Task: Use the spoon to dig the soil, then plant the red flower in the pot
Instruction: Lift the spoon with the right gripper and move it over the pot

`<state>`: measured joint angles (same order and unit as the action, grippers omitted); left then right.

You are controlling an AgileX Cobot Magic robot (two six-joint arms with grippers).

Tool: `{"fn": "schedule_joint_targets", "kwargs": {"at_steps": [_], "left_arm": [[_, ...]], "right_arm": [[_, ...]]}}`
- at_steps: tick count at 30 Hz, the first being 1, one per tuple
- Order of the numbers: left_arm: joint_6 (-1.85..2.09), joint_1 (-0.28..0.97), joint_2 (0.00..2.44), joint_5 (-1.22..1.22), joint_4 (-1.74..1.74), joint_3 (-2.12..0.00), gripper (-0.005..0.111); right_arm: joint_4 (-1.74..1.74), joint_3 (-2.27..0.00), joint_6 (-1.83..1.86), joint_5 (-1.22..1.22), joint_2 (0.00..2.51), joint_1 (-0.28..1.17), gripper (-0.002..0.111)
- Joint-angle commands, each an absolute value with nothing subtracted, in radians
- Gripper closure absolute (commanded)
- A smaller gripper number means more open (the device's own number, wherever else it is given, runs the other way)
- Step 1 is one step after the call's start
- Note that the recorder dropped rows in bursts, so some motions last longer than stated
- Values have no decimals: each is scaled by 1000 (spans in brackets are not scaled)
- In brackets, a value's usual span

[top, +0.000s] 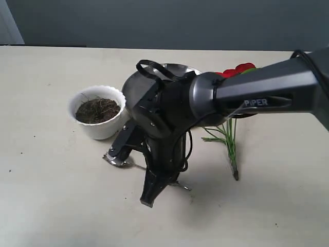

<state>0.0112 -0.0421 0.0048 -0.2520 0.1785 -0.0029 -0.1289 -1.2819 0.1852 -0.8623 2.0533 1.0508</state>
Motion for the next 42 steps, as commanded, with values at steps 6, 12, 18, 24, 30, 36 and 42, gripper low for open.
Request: {"fn": "schedule_joint_targets", "kwargs": {"at_steps": [6,12,18,24,30,36,42], "left_arm": [[10,-36,0,-240,177,0,106],[10,-36,0,-240,177,0,106],[10,-36,0,-240,177,0,106],[10,-36,0,-240,177,0,106],[10,-36,0,-240,177,0,106],[10,-36,0,-240,177,0,106],[10,-36,0,-240,177,0,106]], "right_arm": [[87,-1279,318,-938,1922,1050,109],[91,-1305,314,-1012,1851,1048,109],[65,-1397,314,-1089,1840,1048,109],[-218,-1520,322,-1212,1840,1048,109],[-439,-1552,398,-1209,1840,1048,109],[-516,-1552,530,-1101,1840,1048,109],[-691,-1550,571,-933,1841,1048,109]]}}
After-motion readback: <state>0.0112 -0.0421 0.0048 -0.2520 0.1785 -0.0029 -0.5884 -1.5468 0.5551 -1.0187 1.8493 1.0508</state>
